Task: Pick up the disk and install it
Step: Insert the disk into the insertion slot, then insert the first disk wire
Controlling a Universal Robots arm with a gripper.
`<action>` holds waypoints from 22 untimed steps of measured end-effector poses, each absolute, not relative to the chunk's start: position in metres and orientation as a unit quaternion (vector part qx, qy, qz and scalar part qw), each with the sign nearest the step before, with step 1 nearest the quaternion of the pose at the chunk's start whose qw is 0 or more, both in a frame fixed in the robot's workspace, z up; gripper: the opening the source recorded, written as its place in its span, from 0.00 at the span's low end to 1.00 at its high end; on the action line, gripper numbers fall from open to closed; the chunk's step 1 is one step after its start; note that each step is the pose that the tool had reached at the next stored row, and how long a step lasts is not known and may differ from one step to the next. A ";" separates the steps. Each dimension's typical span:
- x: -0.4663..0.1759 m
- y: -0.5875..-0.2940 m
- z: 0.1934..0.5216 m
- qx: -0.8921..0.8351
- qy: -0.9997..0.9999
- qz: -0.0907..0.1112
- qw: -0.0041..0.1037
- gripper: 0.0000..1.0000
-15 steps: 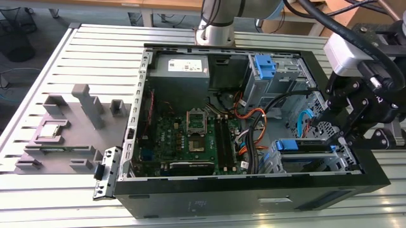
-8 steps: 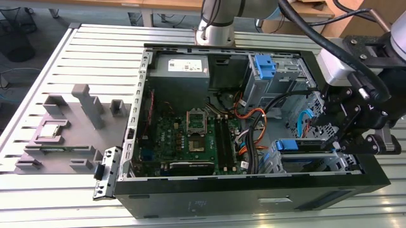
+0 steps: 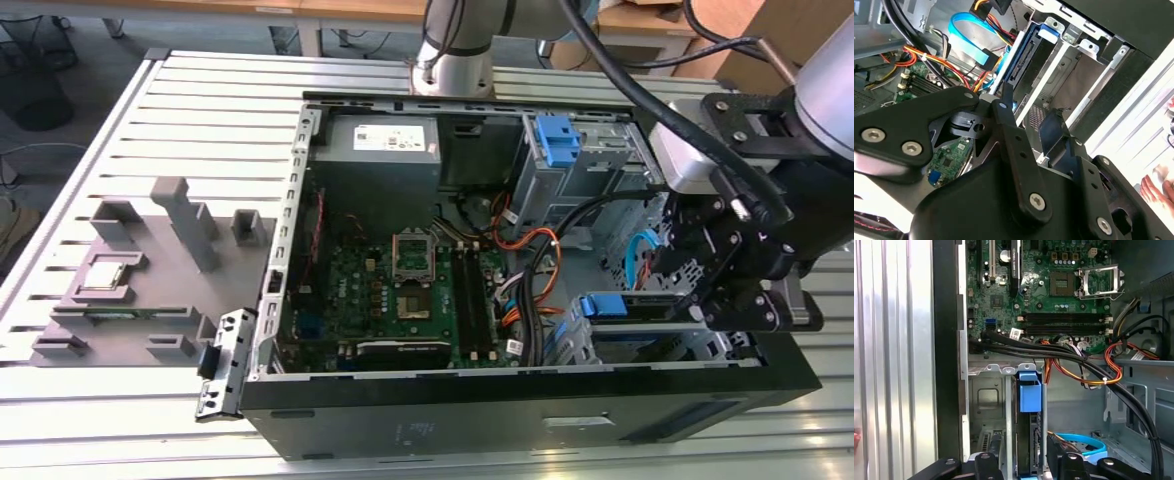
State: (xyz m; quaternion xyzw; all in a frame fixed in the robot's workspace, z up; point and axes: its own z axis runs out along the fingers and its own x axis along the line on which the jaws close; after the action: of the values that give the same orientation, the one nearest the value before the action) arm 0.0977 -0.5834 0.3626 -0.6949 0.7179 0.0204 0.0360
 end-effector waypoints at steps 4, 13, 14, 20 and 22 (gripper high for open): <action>0.097 -0.580 0.358 -0.695 0.718 0.017 0.033 0.49; 0.097 -0.577 0.360 -0.695 0.718 0.017 0.033 0.49; 0.097 -0.577 0.360 -0.695 0.718 0.017 0.033 0.49; 0.097 -0.577 0.366 -0.695 0.718 0.017 0.033 0.49; 0.097 -0.577 0.366 -0.695 0.718 0.017 0.033 0.49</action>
State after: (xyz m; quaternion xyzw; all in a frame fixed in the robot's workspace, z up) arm 0.0974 -0.5773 0.3657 -0.6950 0.7180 0.0173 0.0331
